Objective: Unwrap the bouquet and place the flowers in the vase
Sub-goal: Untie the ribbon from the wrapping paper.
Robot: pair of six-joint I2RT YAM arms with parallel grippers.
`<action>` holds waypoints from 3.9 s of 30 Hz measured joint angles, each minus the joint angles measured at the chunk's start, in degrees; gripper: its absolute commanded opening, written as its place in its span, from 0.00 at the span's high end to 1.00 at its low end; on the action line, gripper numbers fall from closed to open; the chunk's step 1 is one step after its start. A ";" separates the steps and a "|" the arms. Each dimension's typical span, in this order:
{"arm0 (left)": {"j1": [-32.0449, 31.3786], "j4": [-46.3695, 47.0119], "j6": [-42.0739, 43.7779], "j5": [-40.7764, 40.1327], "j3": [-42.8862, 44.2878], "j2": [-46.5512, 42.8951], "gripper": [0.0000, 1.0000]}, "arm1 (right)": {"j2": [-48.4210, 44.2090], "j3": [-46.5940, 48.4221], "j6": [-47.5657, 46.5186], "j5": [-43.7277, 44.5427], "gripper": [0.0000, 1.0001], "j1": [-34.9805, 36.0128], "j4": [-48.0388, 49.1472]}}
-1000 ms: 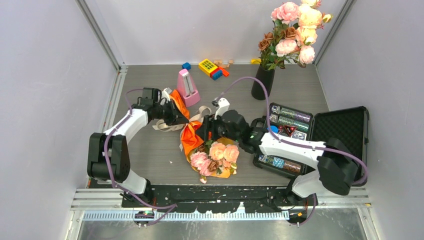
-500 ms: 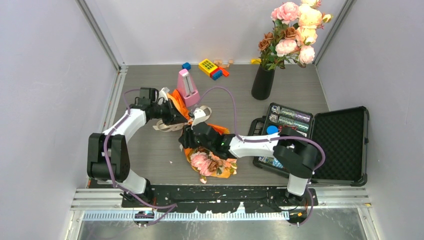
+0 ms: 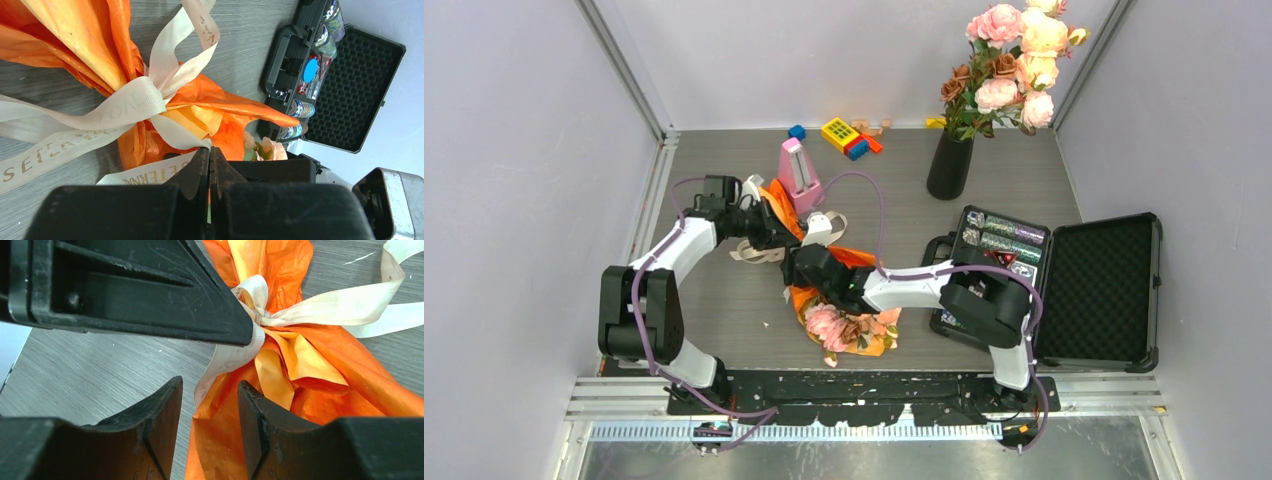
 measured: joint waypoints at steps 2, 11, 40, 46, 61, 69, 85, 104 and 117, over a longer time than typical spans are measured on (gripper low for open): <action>0.02 0.00 0.00 0.00 0.00 0.09 1.00 | 0.79 0.72 0.00 0.31 0.49 0.04 0.00; 0.02 -0.02 0.22 0.00 0.00 0.39 1.00 | 4.50 6.10 -1.03 8.41 0.59 1.16 -3.06; 1.16 -2.08 1.49 1.09 0.74 1.38 1.00 | 0.24 10.03 -8.00 13.66 1.00 2.38 -15.50; 0.79 -3.06 1.51 2.10 1.01 1.38 1.00 | -0.72 10.34 -10.99 13.18 1.00 2.38 -19.89; 0.33 -4.90 1.51 2.99 1.05 1.38 1.00 | -3.10 12.02 -13.66 3.67 0.99 0.35 -27.78; 0.79 -4.76 2.93 0.28 1.07 1.33 0.47 | -5.68 11.85 -13.11 -2.43 1.00 -1.64 -32.76; 0.11 -1.53 4.35 -18.62 -8.57 -24.28 0.43 | -8.70 17.11 -15.10 -16.85 1.00 -12.98 -44.37; -15.63 9.35 4.44 -25.42 -23.32 -23.19 0.56 | -8.13 17.09 -14.97 -32.15 1.00 -19.74 -45.64; -16.98 12.59 9.31 -31.67 -22.97 -18.38 0.56 | -8.15 16.33 -14.21 -34.75 1.00 -19.98 -45.00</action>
